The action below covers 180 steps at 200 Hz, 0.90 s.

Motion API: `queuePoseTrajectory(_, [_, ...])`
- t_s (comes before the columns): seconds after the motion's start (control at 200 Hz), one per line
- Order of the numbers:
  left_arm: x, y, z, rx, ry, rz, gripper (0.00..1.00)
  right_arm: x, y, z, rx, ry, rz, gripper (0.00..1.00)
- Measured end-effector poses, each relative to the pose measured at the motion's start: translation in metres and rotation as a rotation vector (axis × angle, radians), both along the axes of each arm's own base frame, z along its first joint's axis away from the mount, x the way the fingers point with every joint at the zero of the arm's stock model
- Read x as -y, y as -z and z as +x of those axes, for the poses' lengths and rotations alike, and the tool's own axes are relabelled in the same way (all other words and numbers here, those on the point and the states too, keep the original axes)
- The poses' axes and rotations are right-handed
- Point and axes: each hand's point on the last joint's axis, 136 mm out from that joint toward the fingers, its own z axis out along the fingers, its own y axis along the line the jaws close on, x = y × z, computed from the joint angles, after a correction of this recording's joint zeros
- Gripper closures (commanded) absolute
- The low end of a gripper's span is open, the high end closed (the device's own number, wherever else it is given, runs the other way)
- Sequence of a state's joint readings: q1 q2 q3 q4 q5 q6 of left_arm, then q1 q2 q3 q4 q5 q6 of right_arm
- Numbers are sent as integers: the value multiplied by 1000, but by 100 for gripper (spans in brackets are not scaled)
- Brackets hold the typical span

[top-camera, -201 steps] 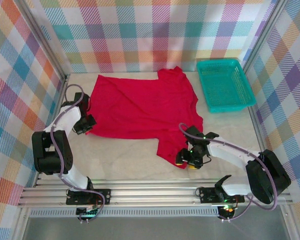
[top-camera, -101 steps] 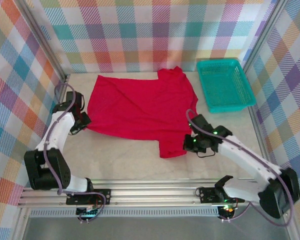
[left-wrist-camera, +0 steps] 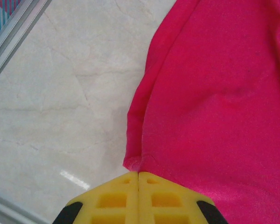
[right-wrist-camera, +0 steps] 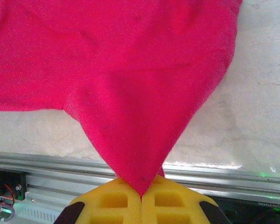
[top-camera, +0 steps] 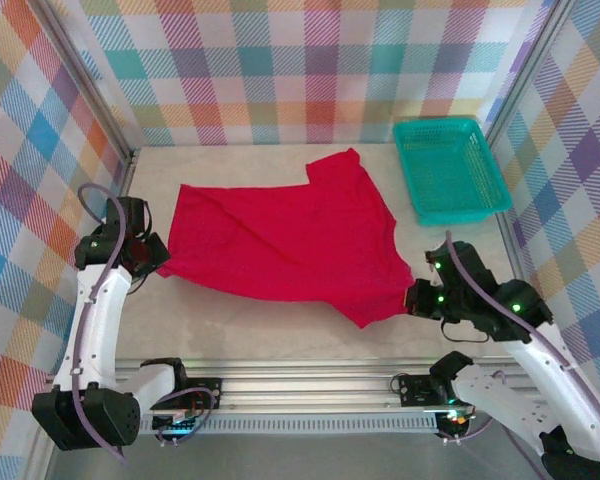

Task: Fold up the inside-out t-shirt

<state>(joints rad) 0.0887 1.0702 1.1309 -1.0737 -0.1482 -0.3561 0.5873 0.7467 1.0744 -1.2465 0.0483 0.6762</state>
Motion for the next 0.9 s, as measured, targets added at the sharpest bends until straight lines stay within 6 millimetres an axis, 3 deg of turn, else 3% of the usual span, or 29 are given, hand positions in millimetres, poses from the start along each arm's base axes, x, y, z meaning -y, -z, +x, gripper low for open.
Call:
queuePoseTrajectory(0.125, [2,8,-1,-42,16,-7,100,-2,1,5,-19,-1,-21,100])
queuePoseTrajectory(0.23, [4,24,7,-104,22,-29,100,-10,13,22,-64,-1,-64,100])
queuePoseTrajectory(0.4, [3,54,27,-187,22,-41,100,-21,32,76,-98,23,-112,100])
queuePoseTrajectory(0.64, [-6,81,49,-273,2,-11,100,-30,43,156,-74,38,-113,100])
queuePoseTrajectory(0.9, [-11,102,66,-332,-5,1,100,-30,72,196,-107,38,-124,100])
